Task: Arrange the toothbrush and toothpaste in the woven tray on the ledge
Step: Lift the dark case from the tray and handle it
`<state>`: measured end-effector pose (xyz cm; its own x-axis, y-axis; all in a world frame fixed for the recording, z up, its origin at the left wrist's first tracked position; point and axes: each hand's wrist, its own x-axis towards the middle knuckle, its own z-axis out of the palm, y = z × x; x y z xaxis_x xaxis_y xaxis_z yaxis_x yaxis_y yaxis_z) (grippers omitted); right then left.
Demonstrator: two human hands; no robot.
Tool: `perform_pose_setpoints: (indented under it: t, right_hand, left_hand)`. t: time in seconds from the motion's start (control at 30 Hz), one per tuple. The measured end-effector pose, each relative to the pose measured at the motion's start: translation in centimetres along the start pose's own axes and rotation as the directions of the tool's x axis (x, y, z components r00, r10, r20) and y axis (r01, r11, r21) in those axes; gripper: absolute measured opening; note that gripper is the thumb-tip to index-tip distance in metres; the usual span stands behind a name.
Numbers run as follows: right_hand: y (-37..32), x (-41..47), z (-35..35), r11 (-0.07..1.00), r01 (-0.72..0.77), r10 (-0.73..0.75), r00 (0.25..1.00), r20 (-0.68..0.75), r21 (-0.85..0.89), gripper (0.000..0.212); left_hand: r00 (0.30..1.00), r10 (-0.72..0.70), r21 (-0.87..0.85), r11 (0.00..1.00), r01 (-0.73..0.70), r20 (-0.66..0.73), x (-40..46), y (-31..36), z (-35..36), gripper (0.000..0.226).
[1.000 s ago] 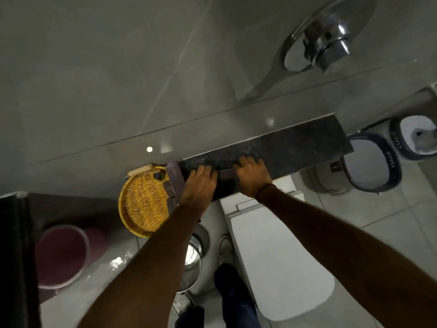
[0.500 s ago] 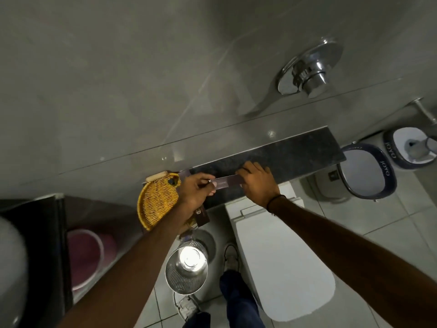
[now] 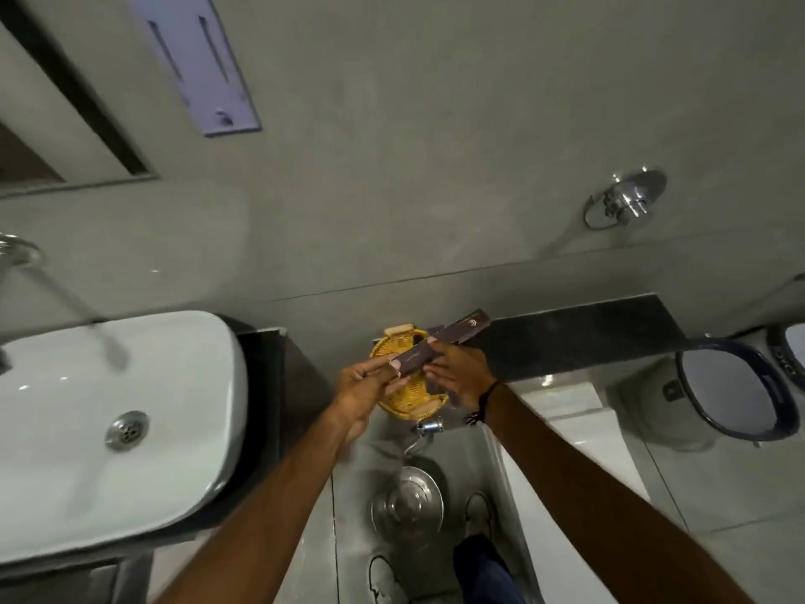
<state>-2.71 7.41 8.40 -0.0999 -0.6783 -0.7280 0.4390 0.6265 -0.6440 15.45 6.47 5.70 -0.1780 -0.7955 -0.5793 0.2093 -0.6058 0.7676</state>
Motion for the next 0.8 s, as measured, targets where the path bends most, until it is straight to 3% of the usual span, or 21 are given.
perform_pose_setpoints:
  t: [0.07, 0.33, 0.47, 0.57, 0.67, 0.73, 0.8]
  right_hand:
    - [-0.1, -1.2, 1.8, 0.998, 0.046, -0.045, 0.999, -0.008, 0.035, 0.043]
    - [-1.9, -5.3, 5.5, 0.972, 0.193, -0.197, 0.980, -0.021, -0.136, 0.038]
    - [-3.5, -6.6, 6.4, 0.955, 0.251, -0.265, 0.962, -0.073, -0.160, 0.033]
    - [-4.9, -7.6, 7.1, 0.926, 0.310, -0.338, 0.935, -0.110, -0.214, 0.033]
    - [-5.5, -8.8, 8.0, 0.765, 0.533, -0.605, 0.787, -0.121, -0.361, 0.026]
    - [-5.0, -9.7, 8.8, 0.558, 0.663, -0.754, 0.656, 0.029, -0.499, 0.027]
    - [-4.1, -10.4, 9.5, 0.387, 0.702, -0.784, 0.591, 0.187, -0.599, 0.031]
  left_hand:
    - [1.000, 0.013, -0.058, 0.998, -0.012, 0.020, -0.9, 0.7, -1.1, 0.036]
    - [0.990, 0.107, -0.152, 0.984, -0.093, 0.091, -4.4, 3.4, -2.7, 0.023]
    - [0.997, 0.075, -0.253, 0.965, -0.064, 0.031, -5.2, 4.7, -2.1, 0.026]
    - [0.995, 0.021, -0.409, 0.912, 0.020, 0.097, -5.6, 5.3, -1.8, 0.026]
    - [0.989, -0.009, -0.505, 0.859, 0.083, 0.148, -5.9, 6.1, -1.0, 0.024]
    - [0.993, -0.055, -0.558, 0.823, 0.104, 0.104, -5.7, 6.7, -0.3, 0.026]
    - [0.993, -0.108, -0.591, 0.797, 0.121, 0.057, -5.4, 7.0, 0.3, 0.034]
